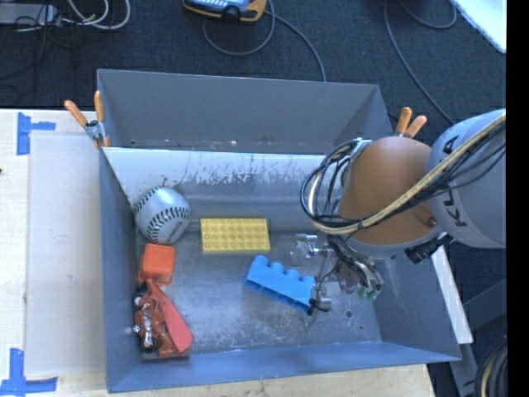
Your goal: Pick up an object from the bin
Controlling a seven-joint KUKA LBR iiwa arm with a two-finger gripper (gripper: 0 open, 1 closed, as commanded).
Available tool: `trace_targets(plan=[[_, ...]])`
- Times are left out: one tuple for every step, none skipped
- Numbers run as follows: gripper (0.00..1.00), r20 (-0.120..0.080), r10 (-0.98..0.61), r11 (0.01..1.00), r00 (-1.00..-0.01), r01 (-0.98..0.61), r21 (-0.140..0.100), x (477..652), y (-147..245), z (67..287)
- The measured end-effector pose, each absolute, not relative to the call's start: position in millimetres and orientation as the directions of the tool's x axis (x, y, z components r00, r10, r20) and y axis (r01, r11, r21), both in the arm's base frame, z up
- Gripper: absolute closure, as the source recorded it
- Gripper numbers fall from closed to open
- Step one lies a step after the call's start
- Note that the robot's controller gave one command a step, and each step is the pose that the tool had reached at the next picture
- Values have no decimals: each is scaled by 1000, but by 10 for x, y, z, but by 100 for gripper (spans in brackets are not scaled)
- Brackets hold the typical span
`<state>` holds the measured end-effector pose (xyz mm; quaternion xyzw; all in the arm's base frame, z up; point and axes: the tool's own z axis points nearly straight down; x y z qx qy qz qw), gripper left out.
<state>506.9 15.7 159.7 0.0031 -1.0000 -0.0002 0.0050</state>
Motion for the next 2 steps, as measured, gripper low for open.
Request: trace_targets(plan=[[0, 2, -6, 1000, -1000, -6, 0, 5087, 156, 1637], [0, -2, 95, 995, -995, 95, 0, 5174, 187, 1364]])
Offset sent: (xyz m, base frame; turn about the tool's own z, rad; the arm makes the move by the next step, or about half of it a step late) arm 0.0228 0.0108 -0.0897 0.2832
